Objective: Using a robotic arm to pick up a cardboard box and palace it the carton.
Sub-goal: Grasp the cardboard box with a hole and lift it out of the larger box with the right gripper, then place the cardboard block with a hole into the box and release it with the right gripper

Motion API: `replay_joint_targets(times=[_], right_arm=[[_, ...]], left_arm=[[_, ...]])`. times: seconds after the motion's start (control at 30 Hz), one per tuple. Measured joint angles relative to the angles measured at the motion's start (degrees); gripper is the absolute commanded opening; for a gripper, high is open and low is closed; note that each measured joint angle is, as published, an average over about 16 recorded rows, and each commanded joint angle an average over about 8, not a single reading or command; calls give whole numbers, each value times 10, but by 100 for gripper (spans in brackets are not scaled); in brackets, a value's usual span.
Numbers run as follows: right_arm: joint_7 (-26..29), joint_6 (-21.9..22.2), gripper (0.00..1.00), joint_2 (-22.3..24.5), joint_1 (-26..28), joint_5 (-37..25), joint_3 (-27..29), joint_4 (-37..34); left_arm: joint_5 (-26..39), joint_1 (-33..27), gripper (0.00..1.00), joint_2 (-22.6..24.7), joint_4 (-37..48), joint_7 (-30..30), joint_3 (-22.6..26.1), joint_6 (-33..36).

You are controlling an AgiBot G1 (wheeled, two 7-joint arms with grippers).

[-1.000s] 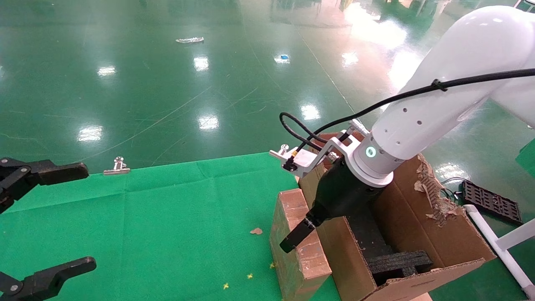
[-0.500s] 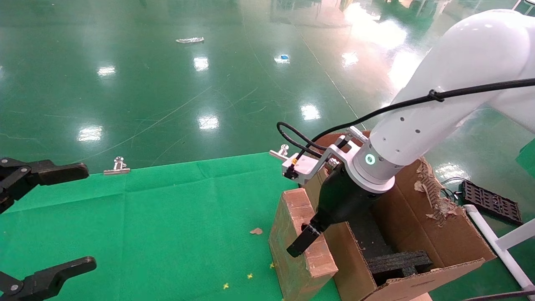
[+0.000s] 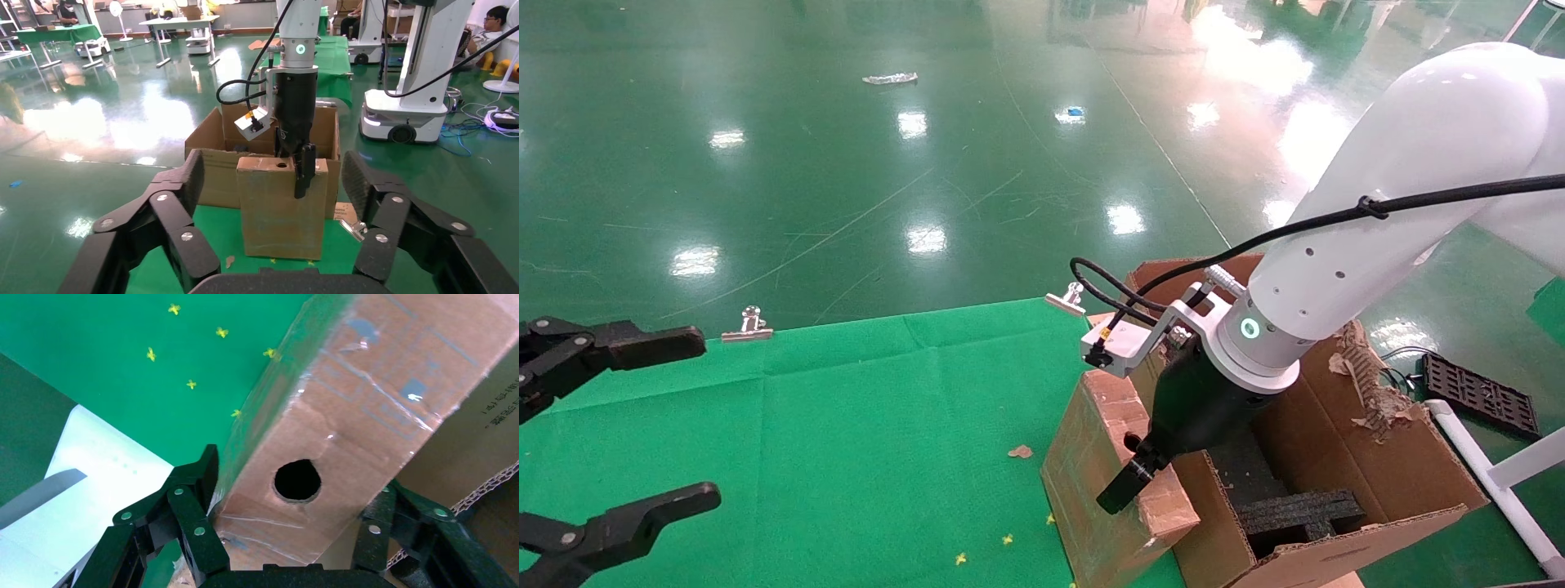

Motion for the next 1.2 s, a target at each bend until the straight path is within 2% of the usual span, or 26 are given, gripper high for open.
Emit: replay_joint_targets(times=[0.2,0.37,0.6,0.8,1.0,1.2], right_arm=[[-9,8,0,8,2,-1,3,3],[-38,28,0,28,10,7,20,8],[-123,73,0,81,40,42,70,-2],[-203,100,0,128,79,63,115,-48],[-253,95,0,163,117,49,134,-116],[-263,64,0,188,143,6,126,-183]], left_arm=[[0,0,0,0,0,0,0,0],[0,0,0,0,0,0,0,0],[0,0,0,0,0,0,1,0],[-1,0,0,0,0,0,1,0],[-1,0,0,0,0,1,1,0],[-1,0,0,-1,0,1,1,-1]])
